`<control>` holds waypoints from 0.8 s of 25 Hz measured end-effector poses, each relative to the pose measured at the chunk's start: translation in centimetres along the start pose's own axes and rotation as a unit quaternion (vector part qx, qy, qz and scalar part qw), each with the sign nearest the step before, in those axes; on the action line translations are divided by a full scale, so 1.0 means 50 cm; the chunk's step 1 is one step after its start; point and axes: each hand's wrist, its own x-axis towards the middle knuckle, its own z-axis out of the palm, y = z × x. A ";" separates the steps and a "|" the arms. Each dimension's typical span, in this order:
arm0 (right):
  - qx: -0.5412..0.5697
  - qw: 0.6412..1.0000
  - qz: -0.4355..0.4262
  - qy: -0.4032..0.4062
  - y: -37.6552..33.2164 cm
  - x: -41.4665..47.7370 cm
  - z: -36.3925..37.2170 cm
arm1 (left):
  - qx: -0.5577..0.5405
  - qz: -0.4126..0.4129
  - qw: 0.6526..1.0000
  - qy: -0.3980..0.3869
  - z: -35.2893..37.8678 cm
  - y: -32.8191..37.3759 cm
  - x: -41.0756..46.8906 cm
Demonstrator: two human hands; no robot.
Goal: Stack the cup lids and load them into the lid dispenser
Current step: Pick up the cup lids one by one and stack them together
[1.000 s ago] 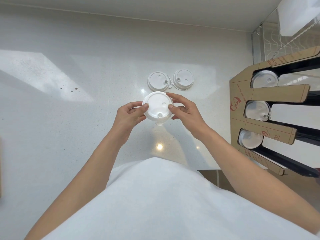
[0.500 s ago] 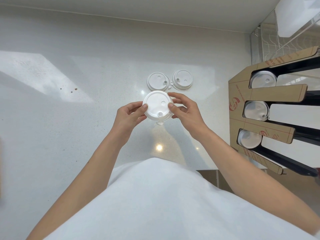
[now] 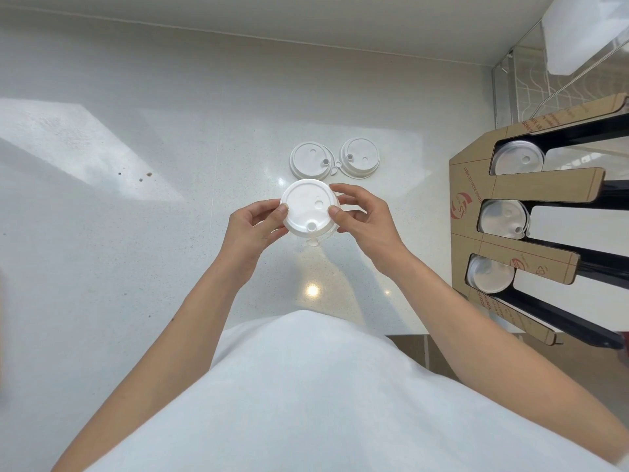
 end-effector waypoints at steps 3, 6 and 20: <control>-0.001 1.000 0.003 0.005 0.001 0.001 0.002 | 0.000 -0.003 1.000 0.004 0.000 -0.003 0.001; -0.005 1.000 0.012 0.018 0.005 0.002 0.004 | 0.002 -0.005 1.000 0.007 -0.001 -0.006 0.004; -0.044 0.998 0.041 0.032 0.020 0.031 0.004 | -0.001 -0.015 1.000 0.012 -0.002 -0.019 0.018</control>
